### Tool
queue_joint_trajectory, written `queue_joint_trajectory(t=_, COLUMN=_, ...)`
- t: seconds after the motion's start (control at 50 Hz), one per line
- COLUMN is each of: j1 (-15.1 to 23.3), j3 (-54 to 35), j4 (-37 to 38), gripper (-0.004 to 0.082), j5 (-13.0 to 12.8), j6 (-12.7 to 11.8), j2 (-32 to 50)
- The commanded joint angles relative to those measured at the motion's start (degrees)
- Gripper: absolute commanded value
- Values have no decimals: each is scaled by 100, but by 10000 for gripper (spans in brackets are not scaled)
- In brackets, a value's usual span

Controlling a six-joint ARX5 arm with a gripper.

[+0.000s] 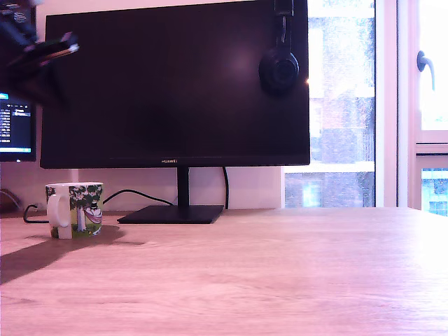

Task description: Pick up the coffee capsules from the table one by one and drop them inside the nearest coffee cup

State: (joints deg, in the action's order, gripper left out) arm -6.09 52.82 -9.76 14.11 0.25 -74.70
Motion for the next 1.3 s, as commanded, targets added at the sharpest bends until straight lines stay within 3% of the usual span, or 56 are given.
queue_joint_trajectory(t=0.0, j1=87, j3=-411, j4=249, gripper=-11, j5=76, j6=24, j2=205)
queue_joint_trajectory(t=0.22, j1=262, j3=-1497, j4=800, gripper=-11, j5=275, j6=-59, j2=1016)
queue_joint_trajectory(t=0.24, j1=262, j3=-1589, j4=852, gripper=-11, j5=275, j6=-160, j2=1108)
queue_joint_trajectory(t=0.5, j1=260, j3=-2920, j4=1591, gripper=-11, j5=282, j6=-396, j2=2260)
queue_joint_trajectory(t=0.64, j1=260, j3=-3480, j4=1626, gripper=-11, j5=278, j6=-501, j2=2957)
queue_joint_trajectory(t=0.72, j1=260, j3=-3729, j4=1626, gripper=-11, j5=278, j6=-704, j2=3423)
queue_joint_trajectory(t=1.1, j1=260, j3=-4076, j4=435, gripper=-11, j5=118, j6=-778, j2=5779)
queue_joint_trajectory(t=1.28, j1=260, j3=-4076, j4=-197, gripper=-11, j5=-90, j6=-800, j2=6583)
